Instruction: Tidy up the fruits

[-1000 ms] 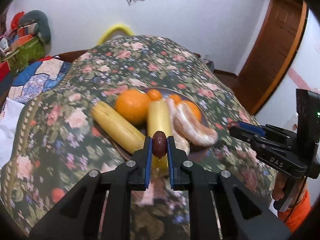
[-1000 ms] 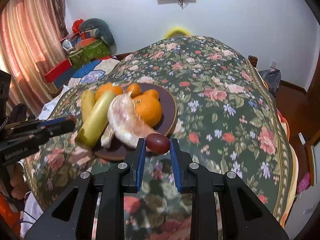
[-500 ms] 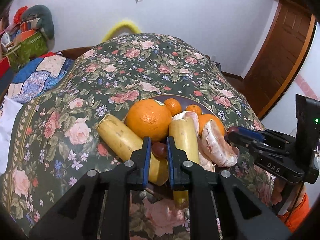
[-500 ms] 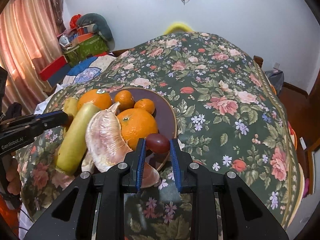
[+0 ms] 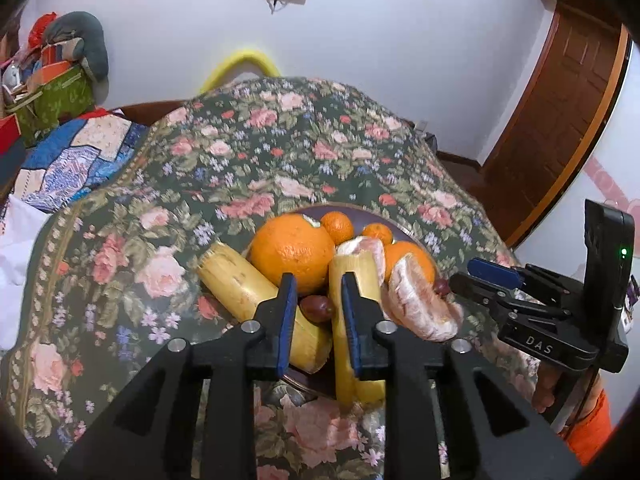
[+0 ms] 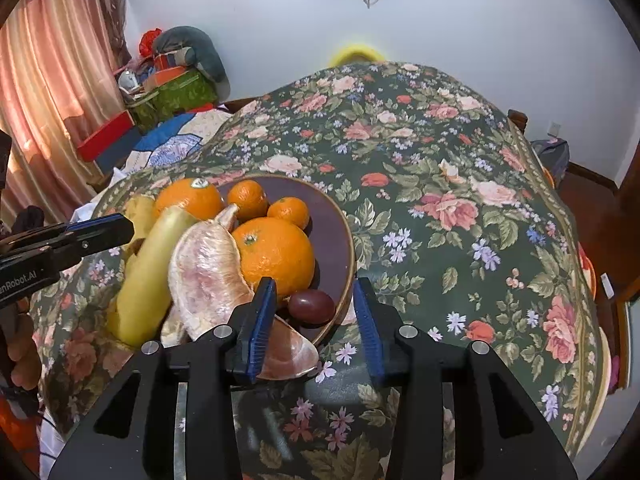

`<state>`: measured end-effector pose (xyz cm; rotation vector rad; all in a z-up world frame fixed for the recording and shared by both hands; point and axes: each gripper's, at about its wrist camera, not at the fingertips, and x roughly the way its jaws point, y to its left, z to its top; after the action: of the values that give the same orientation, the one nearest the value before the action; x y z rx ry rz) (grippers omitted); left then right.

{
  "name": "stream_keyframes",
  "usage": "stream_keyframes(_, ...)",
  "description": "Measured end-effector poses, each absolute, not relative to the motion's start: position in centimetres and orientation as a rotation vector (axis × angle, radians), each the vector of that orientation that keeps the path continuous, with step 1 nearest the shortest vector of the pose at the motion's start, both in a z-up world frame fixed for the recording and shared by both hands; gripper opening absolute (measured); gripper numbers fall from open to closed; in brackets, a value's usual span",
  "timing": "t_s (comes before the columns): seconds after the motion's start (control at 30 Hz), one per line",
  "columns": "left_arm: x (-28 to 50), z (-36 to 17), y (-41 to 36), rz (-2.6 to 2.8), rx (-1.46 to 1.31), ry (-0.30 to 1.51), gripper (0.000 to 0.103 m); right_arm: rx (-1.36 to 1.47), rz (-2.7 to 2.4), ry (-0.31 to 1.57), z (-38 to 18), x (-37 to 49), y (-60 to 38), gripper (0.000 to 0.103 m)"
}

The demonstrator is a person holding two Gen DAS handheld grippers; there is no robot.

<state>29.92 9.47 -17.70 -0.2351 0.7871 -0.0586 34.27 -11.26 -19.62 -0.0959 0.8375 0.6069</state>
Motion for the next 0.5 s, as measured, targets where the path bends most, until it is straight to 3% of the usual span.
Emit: stream_keyframes(0.5, 17.5, -3.9, 5.9, -0.062, -0.163, 0.469, 0.027, -0.037, 0.597, 0.475, -5.2, 23.1, -14.7, 0.037)
